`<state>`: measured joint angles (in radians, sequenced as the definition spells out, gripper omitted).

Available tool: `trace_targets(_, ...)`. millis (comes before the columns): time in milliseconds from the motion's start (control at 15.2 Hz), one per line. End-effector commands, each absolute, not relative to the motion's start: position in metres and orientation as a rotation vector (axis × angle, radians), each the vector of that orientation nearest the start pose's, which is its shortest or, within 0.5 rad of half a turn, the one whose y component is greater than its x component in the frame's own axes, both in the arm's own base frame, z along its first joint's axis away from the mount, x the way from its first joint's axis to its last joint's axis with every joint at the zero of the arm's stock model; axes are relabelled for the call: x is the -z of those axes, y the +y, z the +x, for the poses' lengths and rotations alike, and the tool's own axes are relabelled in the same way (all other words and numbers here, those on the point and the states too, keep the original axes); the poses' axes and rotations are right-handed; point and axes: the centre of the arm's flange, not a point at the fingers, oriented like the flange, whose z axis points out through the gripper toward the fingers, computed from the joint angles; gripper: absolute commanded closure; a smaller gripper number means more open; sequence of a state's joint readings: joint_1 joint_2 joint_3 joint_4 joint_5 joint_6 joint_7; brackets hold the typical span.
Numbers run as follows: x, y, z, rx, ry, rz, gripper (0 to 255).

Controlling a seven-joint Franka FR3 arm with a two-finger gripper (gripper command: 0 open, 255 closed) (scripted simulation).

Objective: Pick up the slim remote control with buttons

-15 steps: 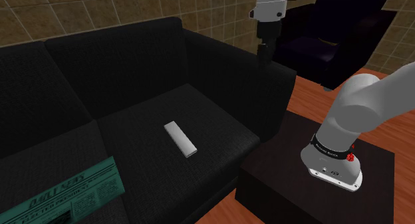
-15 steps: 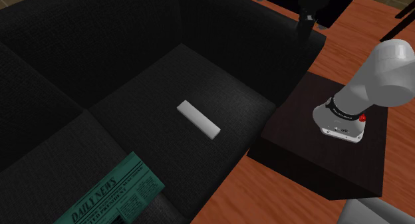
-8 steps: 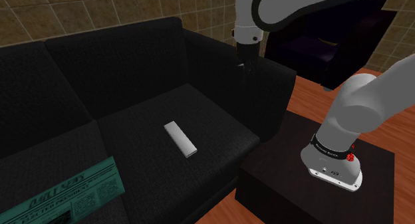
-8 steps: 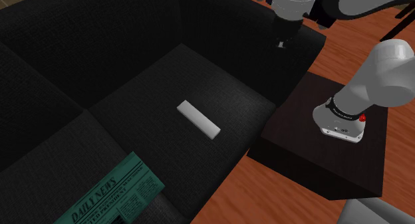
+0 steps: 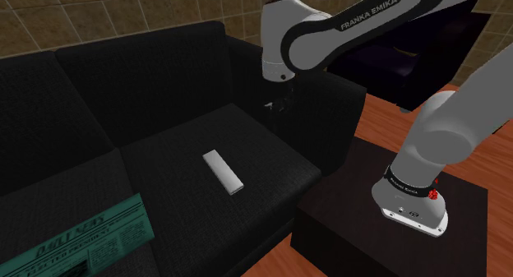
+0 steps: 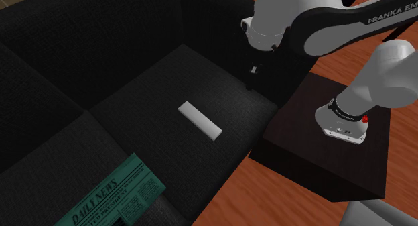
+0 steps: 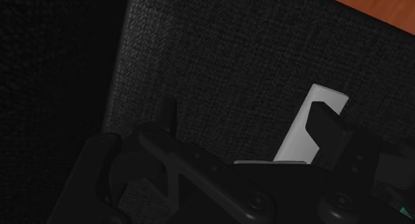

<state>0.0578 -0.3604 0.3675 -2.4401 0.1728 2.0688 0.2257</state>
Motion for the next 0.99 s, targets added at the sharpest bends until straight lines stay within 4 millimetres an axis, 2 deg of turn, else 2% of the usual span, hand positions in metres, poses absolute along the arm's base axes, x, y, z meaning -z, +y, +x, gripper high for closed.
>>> trace_targets(0, -0.406, 0.21, 0.401, -0.033, -0.121, -3.127, 0)
trace_targets(924, -0.304, 0.328, 0.492, 0.089, 0.017, -3.158, 0)
